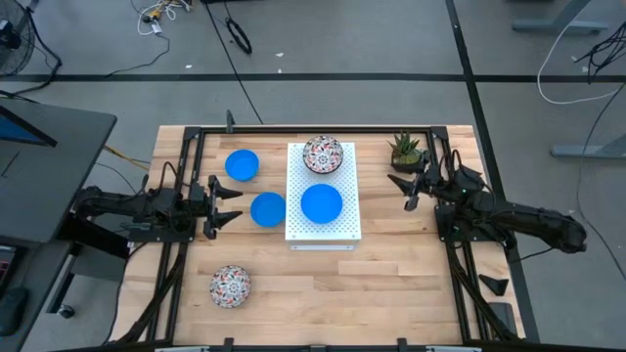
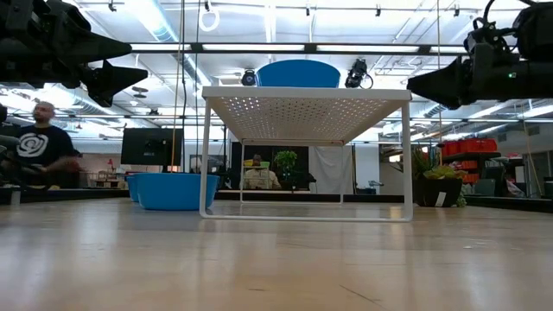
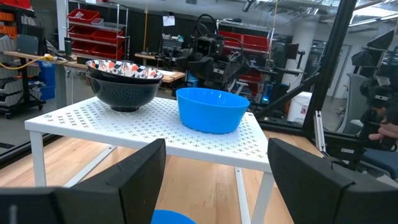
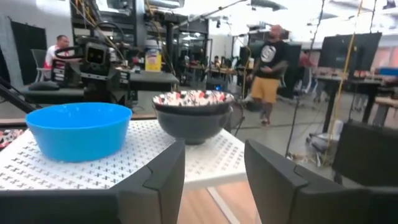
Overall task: Pick & Place Mini bowls
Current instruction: Stack the white bowl on top of the other white bowl on the shelf
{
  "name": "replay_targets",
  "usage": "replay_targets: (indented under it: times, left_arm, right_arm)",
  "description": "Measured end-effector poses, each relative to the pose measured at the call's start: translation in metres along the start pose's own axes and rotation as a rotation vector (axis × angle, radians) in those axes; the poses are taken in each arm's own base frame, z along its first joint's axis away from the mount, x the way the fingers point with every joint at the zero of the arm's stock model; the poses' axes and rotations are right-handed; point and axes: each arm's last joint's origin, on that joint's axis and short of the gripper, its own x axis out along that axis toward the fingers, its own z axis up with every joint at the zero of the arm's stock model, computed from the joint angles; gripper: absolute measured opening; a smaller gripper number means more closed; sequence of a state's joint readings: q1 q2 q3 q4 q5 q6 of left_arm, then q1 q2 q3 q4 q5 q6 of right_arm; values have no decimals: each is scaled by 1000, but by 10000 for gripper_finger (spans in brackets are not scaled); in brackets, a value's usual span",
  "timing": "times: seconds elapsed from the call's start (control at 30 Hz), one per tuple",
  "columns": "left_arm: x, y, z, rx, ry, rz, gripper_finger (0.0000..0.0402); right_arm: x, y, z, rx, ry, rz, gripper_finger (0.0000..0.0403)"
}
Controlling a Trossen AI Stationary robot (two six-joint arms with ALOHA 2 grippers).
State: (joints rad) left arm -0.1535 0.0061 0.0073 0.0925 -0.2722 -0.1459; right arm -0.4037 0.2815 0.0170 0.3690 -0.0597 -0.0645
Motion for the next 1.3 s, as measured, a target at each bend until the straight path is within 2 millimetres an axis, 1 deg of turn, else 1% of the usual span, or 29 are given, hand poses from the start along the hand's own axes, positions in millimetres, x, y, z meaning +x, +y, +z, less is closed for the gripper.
replay_targets:
  times: [0.27,0.6,0.9,1.3]
  left_arm:
    - [0,0,0,0,0,0,288]
    - [0,0,0,0,0,0,288]
    - [0,0,0,0,0,0,288]
    - [0,0,0,0,0,0,288]
  right_arm:
    - [-6,-4,-7,40,70,-41,169]
    - [-11,-8,-2,77,20,-80,169]
    - [-16,-9,-14,78,140,-106,169]
    - [-16,-9,-14,87,143,-111,169]
